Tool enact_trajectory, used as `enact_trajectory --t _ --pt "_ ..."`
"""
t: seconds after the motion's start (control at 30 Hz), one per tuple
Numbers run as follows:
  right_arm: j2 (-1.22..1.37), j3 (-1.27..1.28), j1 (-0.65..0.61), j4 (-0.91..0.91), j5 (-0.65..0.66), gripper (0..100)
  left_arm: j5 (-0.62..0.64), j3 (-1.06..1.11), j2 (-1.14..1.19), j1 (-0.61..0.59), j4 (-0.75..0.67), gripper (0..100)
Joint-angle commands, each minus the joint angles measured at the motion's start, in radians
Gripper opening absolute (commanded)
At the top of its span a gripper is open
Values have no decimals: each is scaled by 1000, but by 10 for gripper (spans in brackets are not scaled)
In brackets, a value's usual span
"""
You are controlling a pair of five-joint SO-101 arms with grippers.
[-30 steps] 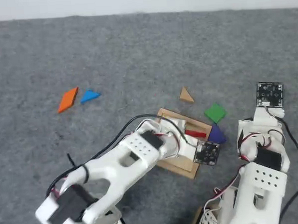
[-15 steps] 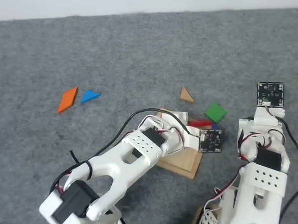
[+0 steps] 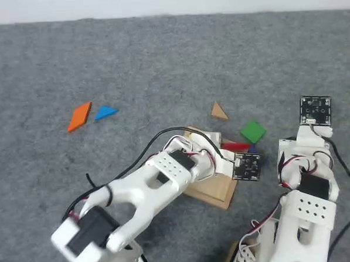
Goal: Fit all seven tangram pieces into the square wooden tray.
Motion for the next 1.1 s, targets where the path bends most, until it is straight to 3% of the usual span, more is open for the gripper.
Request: enact_trajectory --t 0.0,0.2,0.37,0.73,0.97,1.07 --pt "-31 -5 -13 -21 -11 6 -14 -96 66 -14 9 13" --pt "-33 28 -15 -62 -8 6 -17 -214 89 -14 256 13" --pt "-33 31 -15 -67 -6 6 -86 -174 81 -52 261 13" --pt "-33 31 -15 -61 -6 6 -94 -171 80 -143 264 15" --pt "-33 31 -15 -61 -5 6 -89 -213 91 -155 356 19" --pt "-33 31 -16 -61 -5 6 -86 -213 91 -164 356 81"
